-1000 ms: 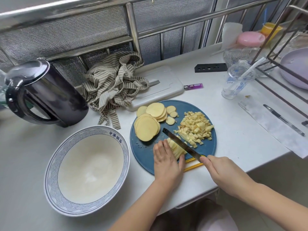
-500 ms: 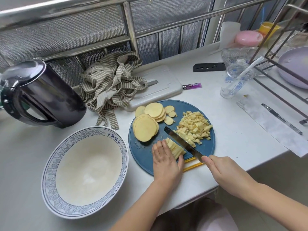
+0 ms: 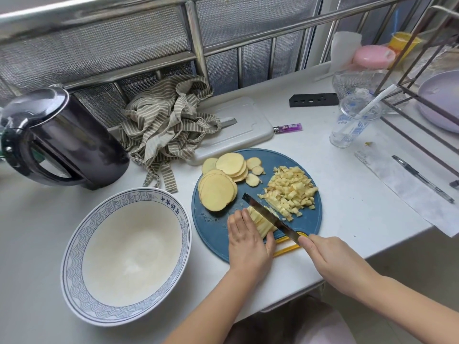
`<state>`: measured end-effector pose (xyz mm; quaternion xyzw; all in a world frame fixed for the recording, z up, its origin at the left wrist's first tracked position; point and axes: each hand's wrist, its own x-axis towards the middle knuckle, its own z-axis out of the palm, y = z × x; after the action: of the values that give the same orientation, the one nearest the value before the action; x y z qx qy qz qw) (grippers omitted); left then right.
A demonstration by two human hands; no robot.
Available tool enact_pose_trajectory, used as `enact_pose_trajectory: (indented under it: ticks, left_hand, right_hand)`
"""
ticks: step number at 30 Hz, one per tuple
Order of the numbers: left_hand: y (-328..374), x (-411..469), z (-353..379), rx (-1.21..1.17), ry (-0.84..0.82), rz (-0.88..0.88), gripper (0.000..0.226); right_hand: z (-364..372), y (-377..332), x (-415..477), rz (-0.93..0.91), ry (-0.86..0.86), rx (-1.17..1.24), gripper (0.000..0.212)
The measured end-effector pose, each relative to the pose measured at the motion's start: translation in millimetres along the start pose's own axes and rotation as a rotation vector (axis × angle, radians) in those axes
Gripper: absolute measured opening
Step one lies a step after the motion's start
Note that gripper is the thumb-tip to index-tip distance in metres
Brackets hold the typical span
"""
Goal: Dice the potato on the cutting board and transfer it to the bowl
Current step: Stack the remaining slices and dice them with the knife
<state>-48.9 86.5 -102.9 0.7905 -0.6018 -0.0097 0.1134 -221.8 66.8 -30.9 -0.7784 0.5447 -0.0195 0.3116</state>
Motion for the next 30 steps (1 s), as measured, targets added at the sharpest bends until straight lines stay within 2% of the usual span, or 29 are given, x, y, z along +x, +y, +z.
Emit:
enact_pose_trajectory:
  ticks: [5, 10, 13, 16, 22, 30]
  left_hand:
    - [1.5, 1.0, -3.3, -0.017, -0.009, 0.001, 0.075]
    - [-0.7, 1.1, 1.5, -0.024, -0.024, 0.014, 0.075]
    - [-0.8, 0.4, 4.9, -0.016, -0.031, 0.012, 0.075]
    - [-1.6, 0.0, 6.7, -0.02, -0.018, 0.005, 0.076]
    - [-1.2, 0.4, 8.8, -0.037, -0.008, -0.008, 0.076]
    - [-1.3, 2.4, 4.3, -0.06, -0.064, -0.007, 0.075]
  right_hand:
    - [-0.7, 2.1, 2.2, -0.006, -0.031, 0.018, 0.047]
    - [-3.6, 1.5, 7.1, 0.02, -0.087, 0.059, 0.066]
    - [-6.1, 0.2, 9.6, 0.018, -0.121, 0.046, 0.054]
    - [0.1, -2.1, 12.3, 0.019, -0.114, -0.017, 0.057]
    - [12.4, -3.2, 13.2, 0.043, -0.091, -0.062, 0.049]
    - [19.0, -11.7, 17.5, 0.079, -0.075, -0.165, 0.047]
